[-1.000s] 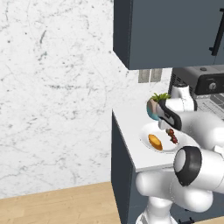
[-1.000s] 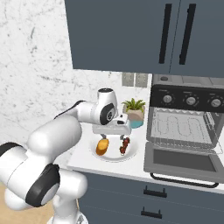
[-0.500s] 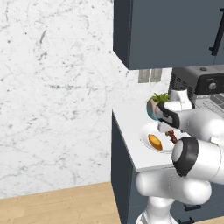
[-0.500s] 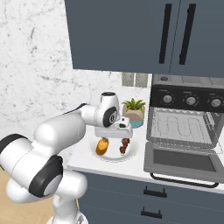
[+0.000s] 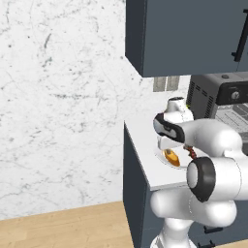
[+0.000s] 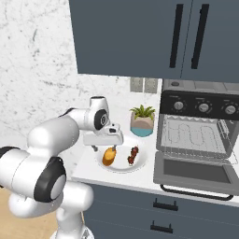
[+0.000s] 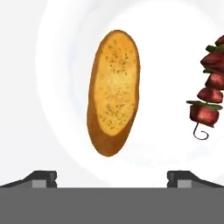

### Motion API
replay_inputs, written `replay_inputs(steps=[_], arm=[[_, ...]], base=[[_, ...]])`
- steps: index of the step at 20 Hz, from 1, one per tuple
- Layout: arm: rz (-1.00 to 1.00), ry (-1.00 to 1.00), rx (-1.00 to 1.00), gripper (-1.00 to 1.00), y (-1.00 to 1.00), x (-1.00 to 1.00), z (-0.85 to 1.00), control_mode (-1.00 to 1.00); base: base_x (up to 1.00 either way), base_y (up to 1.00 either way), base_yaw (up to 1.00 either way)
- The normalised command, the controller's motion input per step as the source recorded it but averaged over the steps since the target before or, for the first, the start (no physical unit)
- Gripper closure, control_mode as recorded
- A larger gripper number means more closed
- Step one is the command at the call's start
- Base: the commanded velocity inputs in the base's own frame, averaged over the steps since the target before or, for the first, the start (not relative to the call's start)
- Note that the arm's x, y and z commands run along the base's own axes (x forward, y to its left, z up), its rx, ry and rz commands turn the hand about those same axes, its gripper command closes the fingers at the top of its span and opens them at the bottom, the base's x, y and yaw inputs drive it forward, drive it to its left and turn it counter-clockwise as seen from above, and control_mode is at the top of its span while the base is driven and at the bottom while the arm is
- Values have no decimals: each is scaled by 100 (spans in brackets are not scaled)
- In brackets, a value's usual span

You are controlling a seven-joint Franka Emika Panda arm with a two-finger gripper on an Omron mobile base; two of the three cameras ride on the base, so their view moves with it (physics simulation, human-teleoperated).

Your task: Pick up the kebab skewer and baguette bread, and place them inside the toaster oven. Close the toaster oven door and start by setting the timer.

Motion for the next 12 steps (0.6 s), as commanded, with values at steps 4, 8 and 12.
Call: replay_inputs(steps=[4, 8, 12], arm=[[7, 0, 4, -100, 5, 10, -16, -100], [4, 0, 0, -100, 0, 24, -2, -100], [3, 0, 2, -100, -1, 25, -12, -100]], base=[[0, 0, 0], [0, 0, 0], [0, 0, 0]])
